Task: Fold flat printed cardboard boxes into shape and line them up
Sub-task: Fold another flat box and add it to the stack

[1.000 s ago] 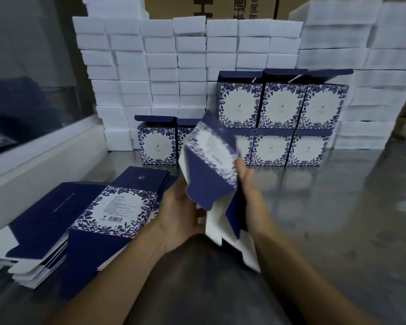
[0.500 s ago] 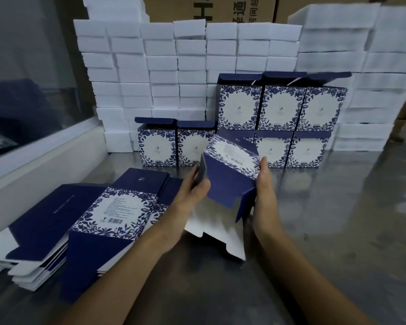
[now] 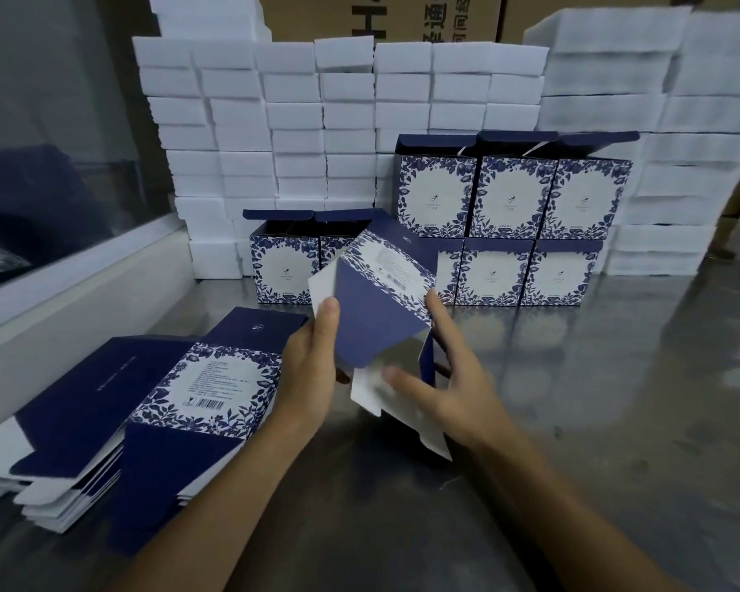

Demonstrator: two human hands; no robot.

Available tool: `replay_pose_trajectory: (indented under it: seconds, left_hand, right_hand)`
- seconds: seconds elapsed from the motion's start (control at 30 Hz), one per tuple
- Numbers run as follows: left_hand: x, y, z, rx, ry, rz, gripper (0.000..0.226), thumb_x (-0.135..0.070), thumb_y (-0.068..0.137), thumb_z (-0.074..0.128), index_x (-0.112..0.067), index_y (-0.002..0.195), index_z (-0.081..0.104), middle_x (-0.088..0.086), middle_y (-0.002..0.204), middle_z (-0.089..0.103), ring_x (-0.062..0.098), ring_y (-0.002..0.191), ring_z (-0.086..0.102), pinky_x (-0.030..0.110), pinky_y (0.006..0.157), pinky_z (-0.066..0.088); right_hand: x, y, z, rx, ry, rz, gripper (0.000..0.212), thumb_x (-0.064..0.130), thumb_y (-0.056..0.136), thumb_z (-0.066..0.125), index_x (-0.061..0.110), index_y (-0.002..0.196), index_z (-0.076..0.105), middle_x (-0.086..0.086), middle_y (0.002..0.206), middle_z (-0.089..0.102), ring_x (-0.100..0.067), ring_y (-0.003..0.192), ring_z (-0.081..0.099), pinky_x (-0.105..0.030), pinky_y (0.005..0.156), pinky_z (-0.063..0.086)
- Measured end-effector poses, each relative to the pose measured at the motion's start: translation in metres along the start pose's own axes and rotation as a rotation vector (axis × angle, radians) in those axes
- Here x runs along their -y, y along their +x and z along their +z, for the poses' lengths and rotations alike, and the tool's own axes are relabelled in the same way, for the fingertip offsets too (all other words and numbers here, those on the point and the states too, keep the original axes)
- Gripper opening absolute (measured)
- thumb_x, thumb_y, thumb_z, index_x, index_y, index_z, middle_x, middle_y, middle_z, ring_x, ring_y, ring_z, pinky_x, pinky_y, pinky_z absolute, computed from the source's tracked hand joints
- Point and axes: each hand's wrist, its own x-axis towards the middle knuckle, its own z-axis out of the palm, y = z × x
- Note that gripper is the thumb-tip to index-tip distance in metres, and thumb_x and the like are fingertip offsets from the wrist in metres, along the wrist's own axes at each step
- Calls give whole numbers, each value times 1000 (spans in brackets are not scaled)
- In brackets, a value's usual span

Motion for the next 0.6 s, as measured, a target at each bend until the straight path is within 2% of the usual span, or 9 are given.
replay_pose_trajectory:
  seconds: [0.03, 0.07, 0.13, 0.2, 0.27, 0.37, 0.47, 0.53, 0.6]
  left_hand:
    - [-1, 1, -2, -16, -15, 2, 60, -65, 86, 38, -19, 108, 70, 4, 98, 75, 20, 87, 69, 39, 72, 53]
    - [-2, 2, -3, -33, -35, 5, 58, -62, 87, 38, -18, 104, 71, 7, 96, 75, 24, 85, 69, 42, 69, 54]
    - [-2, 3, -7, -62, -66, 14, 58, -59, 86, 41, -10, 101, 69, 19, 94, 71, 34, 81, 66, 51, 70, 53]
    - [-2, 1, -8, -62, -68, 41, 50, -54, 86, 46, -12, 99, 68, 19, 88, 69, 33, 77, 64, 53, 70, 52]
    - [1, -1, -8, -53, -28, 81, 41, -55, 84, 49, -20, 93, 67, 10, 78, 65, 29, 73, 61, 52, 68, 50]
    - [5, -3, -7, -2, 91, 186, 34, -59, 83, 46, -31, 84, 65, -3, 66, 61, 21, 65, 58, 48, 63, 50]
    - [6, -6, -5, 37, 249, 345, 20, -53, 88, 44, -44, 85, 62, -15, 70, 63, 3, 62, 56, 27, 57, 45]
    - [6, -8, -4, 48, 334, 430, 19, -50, 91, 42, -41, 89, 59, -19, 74, 64, 2, 63, 58, 22, 53, 42]
    - [6, -10, -3, 38, 380, 495, 19, -46, 93, 41, -35, 90, 56, -20, 74, 63, 2, 63, 57, 20, 50, 40]
  right_hand:
    - [2, 1, -1, -42, 11, -16, 74, 28, 87, 73, 44, 148, 34, 15, 156, 41, 0, 143, 35, -31, 113, 41]
    - [4, 2, -3, -117, 43, -48, 57, 26, 89, 67, 38, 141, 48, 8, 142, 58, 0, 132, 49, -29, 105, 47]
    - [9, 5, -5, -320, 94, -91, 31, 23, 87, 60, 28, 116, 71, 19, 103, 74, 7, 102, 65, -21, 87, 53]
    - [14, 8, -9, -495, 131, -108, 17, 21, 84, 60, 30, 87, 75, 23, 74, 70, 8, 74, 61, -13, 68, 47]
    - [18, 11, -14, -633, 125, -124, 17, 21, 83, 63, 20, 66, 64, 17, 54, 54, 5, 54, 45, -12, 51, 36]
    - [25, 13, -24, -773, 92, -207, 35, 15, 88, 66, 7, 58, 48, 11, 51, 39, 1, 48, 34, -14, 46, 26]
    - [34, 13, -34, -843, 120, -263, 48, 17, 95, 62, -8, 61, 40, -1, 56, 34, -4, 51, 29, -25, 46, 24]
    - [35, 14, -39, -883, 117, -267, 51, 21, 99, 61, -6, 61, 39, -7, 57, 32, -10, 53, 29, -33, 48, 23]
    - [34, 15, -40, -905, 119, -240, 39, 22, 99, 62, 4, 66, 49, -1, 58, 39, -9, 55, 35, -31, 49, 28]
